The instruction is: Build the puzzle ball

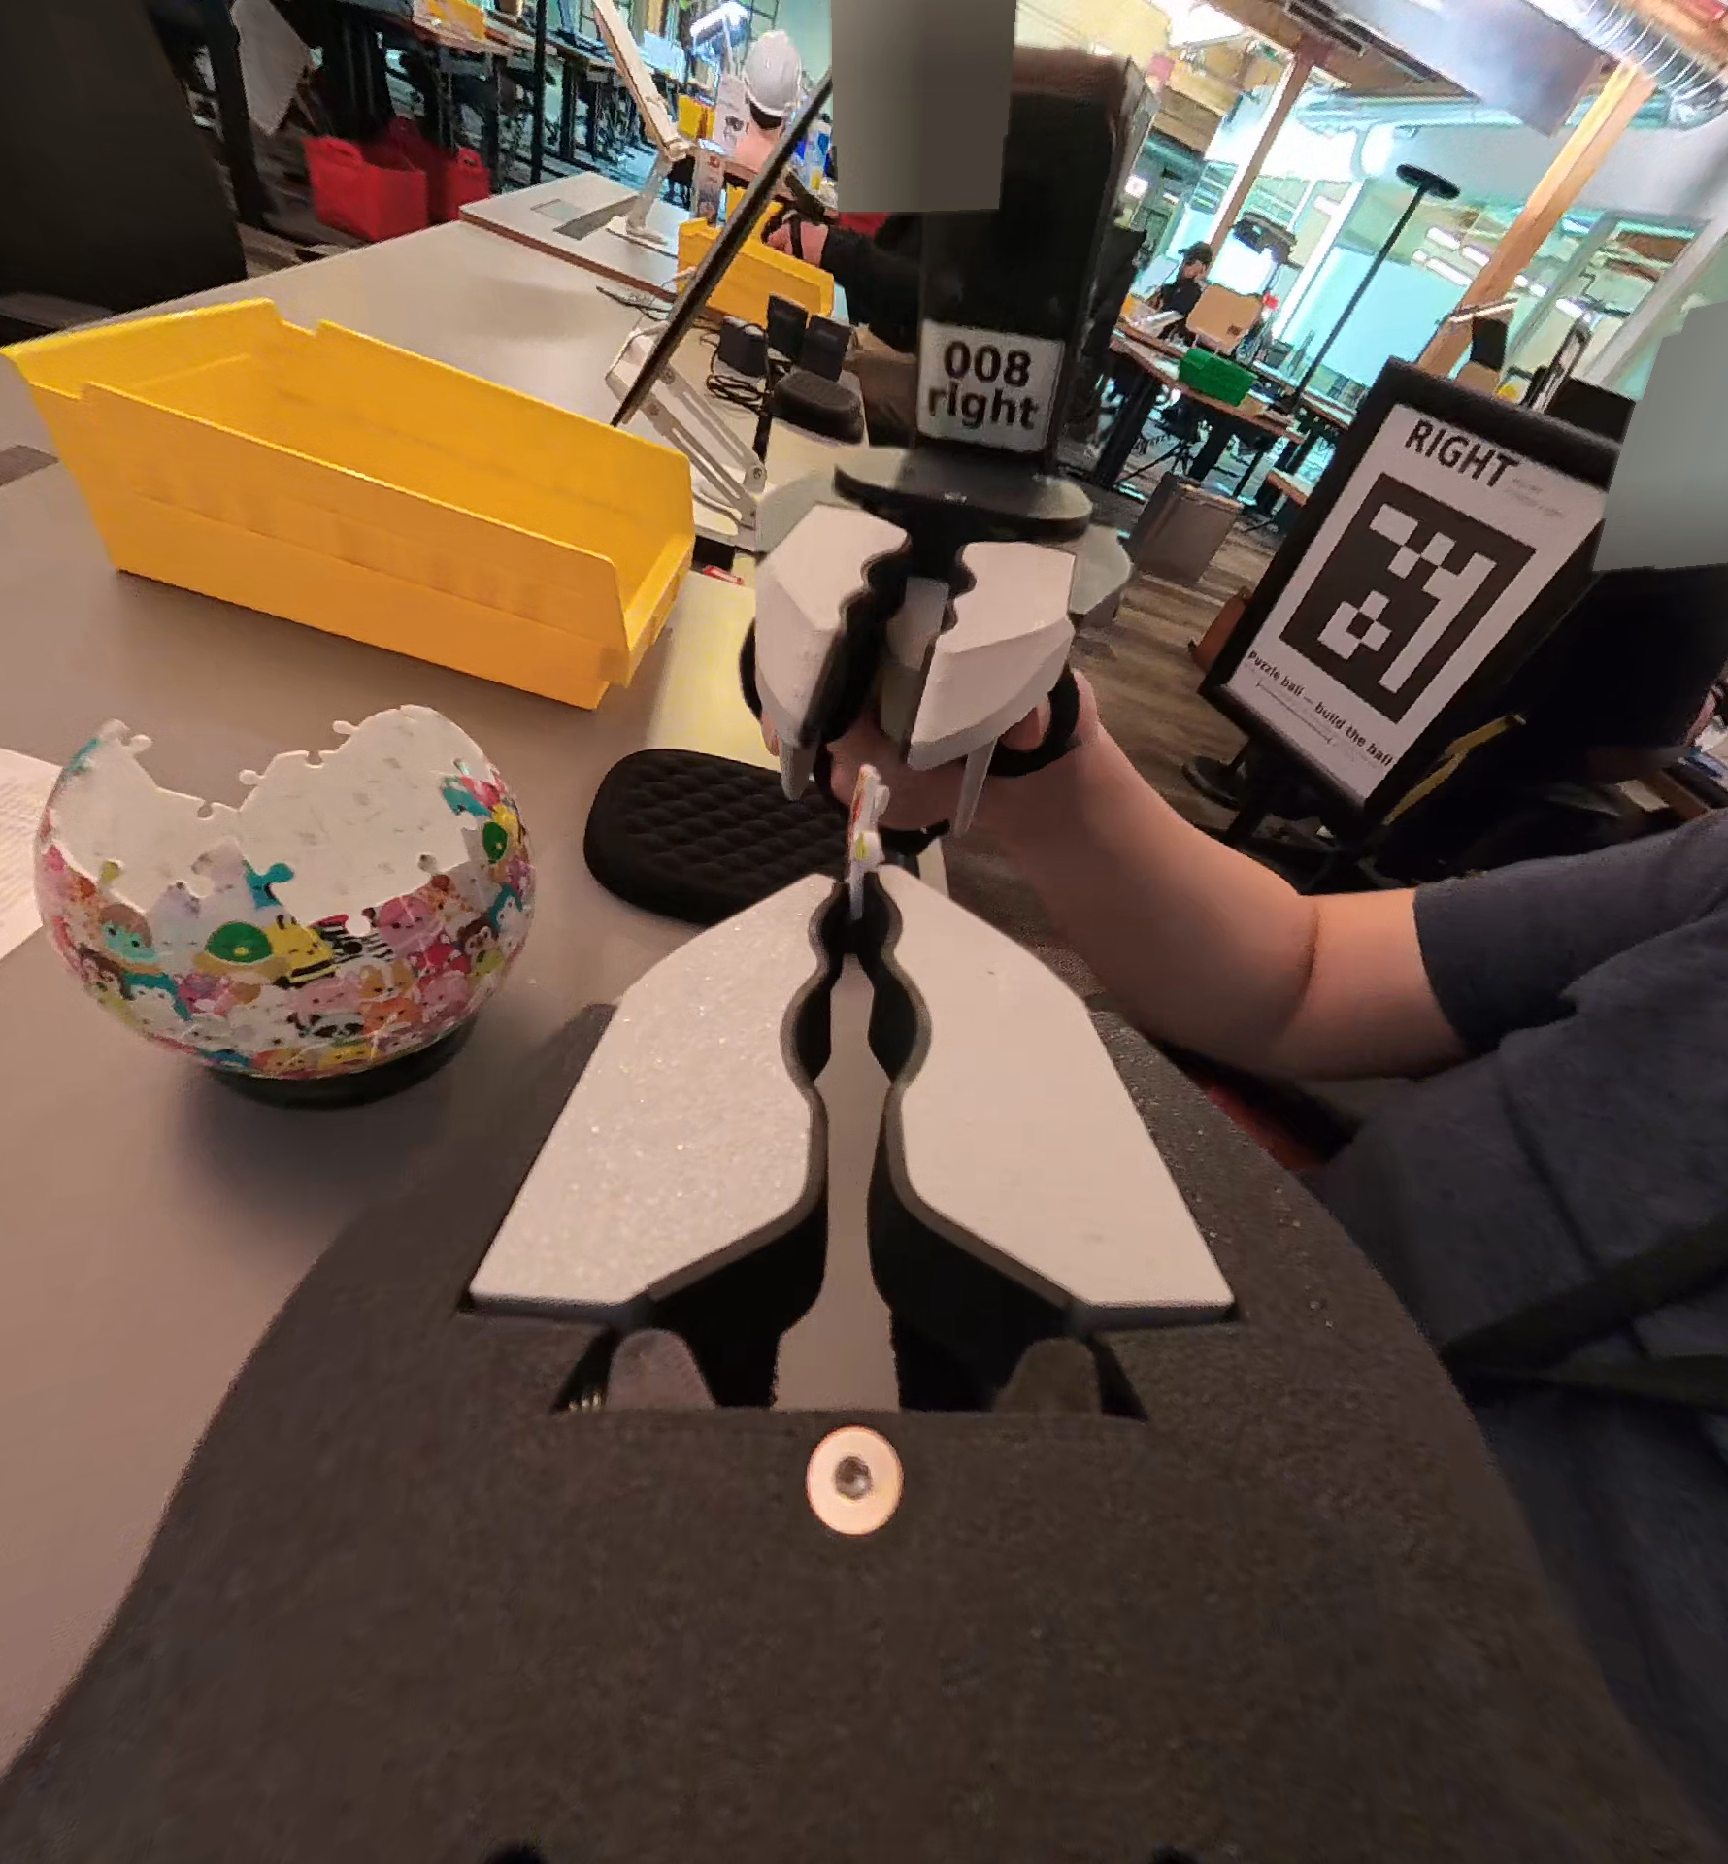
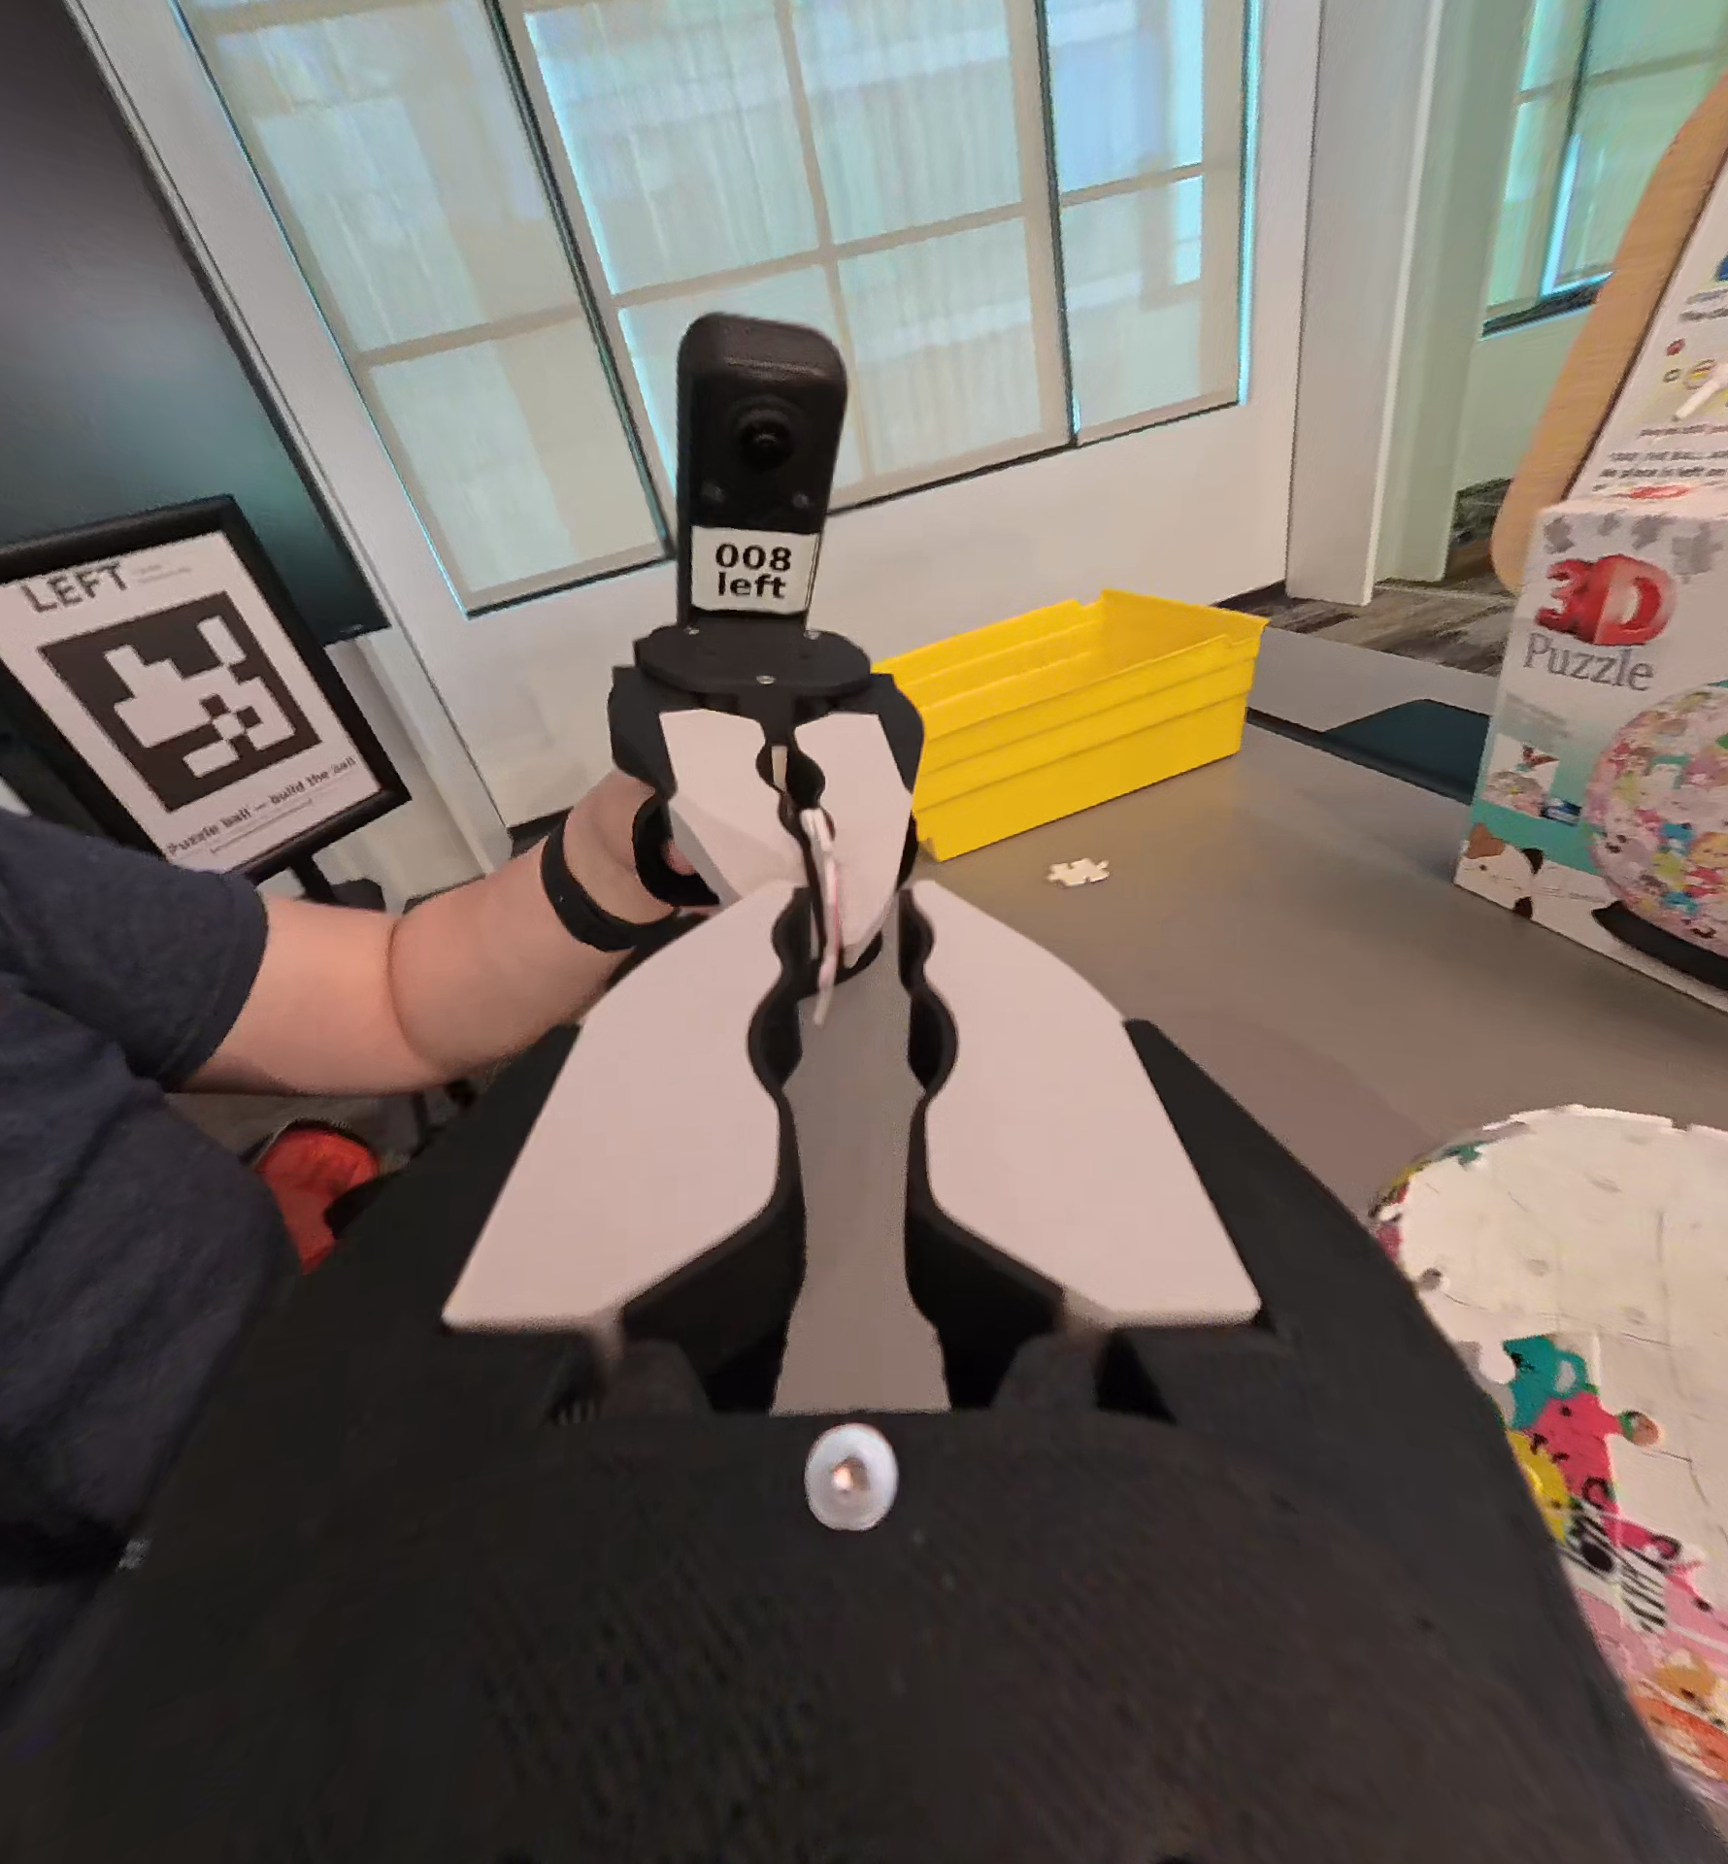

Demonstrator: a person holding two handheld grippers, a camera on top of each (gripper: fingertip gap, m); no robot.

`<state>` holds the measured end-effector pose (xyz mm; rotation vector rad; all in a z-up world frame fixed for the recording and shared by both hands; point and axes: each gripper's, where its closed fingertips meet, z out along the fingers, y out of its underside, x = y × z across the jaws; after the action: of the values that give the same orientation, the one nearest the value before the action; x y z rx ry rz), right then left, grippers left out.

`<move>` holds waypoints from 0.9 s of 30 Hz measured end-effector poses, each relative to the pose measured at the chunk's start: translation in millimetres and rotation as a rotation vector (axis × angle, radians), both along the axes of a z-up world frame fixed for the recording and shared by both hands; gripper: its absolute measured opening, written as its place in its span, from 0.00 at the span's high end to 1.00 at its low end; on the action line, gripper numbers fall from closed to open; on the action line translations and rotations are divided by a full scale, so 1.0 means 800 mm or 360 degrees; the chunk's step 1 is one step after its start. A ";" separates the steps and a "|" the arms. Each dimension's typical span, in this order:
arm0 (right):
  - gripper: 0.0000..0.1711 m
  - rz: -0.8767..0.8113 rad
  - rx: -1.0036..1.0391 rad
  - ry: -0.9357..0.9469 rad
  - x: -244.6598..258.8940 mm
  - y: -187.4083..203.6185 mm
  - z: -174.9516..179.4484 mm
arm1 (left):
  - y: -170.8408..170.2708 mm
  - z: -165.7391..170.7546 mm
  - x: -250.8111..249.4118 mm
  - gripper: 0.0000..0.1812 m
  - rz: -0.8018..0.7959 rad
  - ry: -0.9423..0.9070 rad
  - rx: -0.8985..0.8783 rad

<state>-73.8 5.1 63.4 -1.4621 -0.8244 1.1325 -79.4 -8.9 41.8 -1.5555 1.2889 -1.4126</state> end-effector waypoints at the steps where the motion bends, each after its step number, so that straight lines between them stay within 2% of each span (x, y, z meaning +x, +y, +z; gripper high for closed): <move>1: 0.90 0.0043 -0.0014 -0.0032 -0.004 -0.003 -0.001 | -0.002 0.000 -0.002 0.99 0.0000 0.0006 0.0004; 5: 0.91 0.0151 -0.0055 -0.0234 -0.021 -0.011 -0.017 | -0.007 -0.003 -0.010 0.99 0.0004 0.0047 0.0041; 7: 0.98 0.0181 -0.0019 -0.0225 -0.028 -0.015 -0.014 | -0.011 -0.005 -0.012 0.99 -0.0006 0.0062 0.0065; 10: 0.98 0.0142 -0.0006 -0.0288 -0.027 -0.012 -0.017 | -0.008 -0.007 -0.012 0.99 0.0030 0.0091 0.0131; 12: 0.98 0.0100 0.0059 -0.0275 -0.015 -0.010 0.017 | 0.005 0.010 -0.017 0.79 0.0099 0.0132 0.0274; 15: 0.98 -0.0125 0.0356 -0.0298 0.043 0.000 0.113 | 0.032 0.065 -0.034 0.81 0.0277 0.0084 0.0535; 17: 0.98 -0.0282 0.0474 -0.0341 0.087 0.021 0.142 | 0.047 0.089 -0.041 0.82 0.0377 0.0060 0.0645; 19: 0.98 -0.0326 0.0475 -0.0356 0.115 0.051 0.119 | 0.066 0.090 -0.039 0.83 0.0442 0.0073 0.0743; 22: 0.98 -0.0243 0.0458 -0.0280 0.131 0.087 0.057 | 0.111 0.061 -0.019 0.84 0.0479 0.0244 0.0843; 27: 0.98 -0.0178 0.0527 -0.0055 0.160 0.144 -0.007 | 0.165 0.011 0.032 0.85 0.0219 0.0645 0.0953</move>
<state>54.4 120.3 58.0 -1.2372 -0.8962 0.8432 -53.7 123.0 51.0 -1.4982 1.6126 -0.5506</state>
